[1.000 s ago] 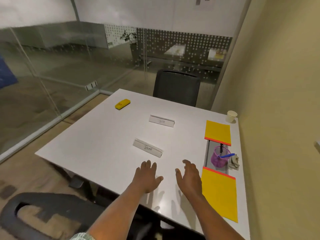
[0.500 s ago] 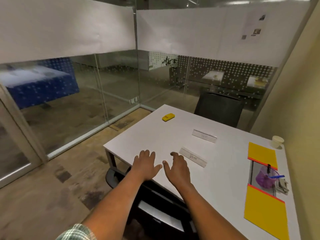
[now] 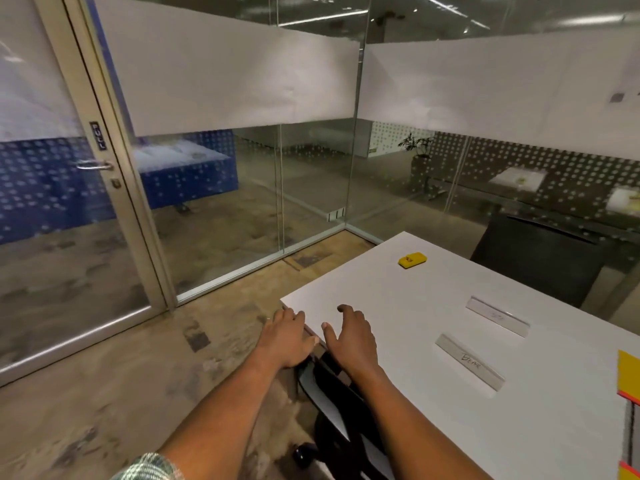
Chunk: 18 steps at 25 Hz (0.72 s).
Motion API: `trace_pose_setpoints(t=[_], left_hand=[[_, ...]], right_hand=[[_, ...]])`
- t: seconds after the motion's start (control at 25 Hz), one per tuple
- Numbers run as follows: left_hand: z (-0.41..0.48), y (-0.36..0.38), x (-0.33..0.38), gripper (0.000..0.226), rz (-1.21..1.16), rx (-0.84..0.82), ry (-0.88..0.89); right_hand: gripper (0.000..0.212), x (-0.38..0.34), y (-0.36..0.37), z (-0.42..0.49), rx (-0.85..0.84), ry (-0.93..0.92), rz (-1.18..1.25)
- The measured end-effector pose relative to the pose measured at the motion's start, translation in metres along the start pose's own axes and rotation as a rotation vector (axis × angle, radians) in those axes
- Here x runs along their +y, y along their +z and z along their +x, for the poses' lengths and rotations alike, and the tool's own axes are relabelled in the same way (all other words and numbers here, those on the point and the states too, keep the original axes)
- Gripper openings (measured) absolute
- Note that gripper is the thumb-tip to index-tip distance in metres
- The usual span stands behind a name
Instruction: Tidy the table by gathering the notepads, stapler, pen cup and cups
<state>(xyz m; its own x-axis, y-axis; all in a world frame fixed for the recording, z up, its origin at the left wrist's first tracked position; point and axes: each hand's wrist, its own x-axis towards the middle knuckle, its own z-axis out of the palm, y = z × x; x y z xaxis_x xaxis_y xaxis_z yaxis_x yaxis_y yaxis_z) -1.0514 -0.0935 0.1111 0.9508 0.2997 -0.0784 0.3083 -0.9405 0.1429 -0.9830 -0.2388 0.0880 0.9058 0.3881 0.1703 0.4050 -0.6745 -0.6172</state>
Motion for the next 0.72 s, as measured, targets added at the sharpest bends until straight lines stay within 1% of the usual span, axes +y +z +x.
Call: trace_pose_setpoints(t=[0.2,0.48,0.72], left_hand=[[0.047,-0.007,-0.055,0.07,0.001,0.01,-0.033],[0.145,-0.022,-0.114,0.073,0.062,-0.017,0.011],[0.214,-0.039,-0.148,0.069,0.061,-0.012,0.039]], right_hand=[[0.06,-0.03,0.042,0.055,-0.016,-0.013,-0.01],[0.059,-0.053,0.093,0.155,0.021,0.022,-0.048],[0.057,-0.077,0.116,0.225,0.047,0.01,-0.094]])
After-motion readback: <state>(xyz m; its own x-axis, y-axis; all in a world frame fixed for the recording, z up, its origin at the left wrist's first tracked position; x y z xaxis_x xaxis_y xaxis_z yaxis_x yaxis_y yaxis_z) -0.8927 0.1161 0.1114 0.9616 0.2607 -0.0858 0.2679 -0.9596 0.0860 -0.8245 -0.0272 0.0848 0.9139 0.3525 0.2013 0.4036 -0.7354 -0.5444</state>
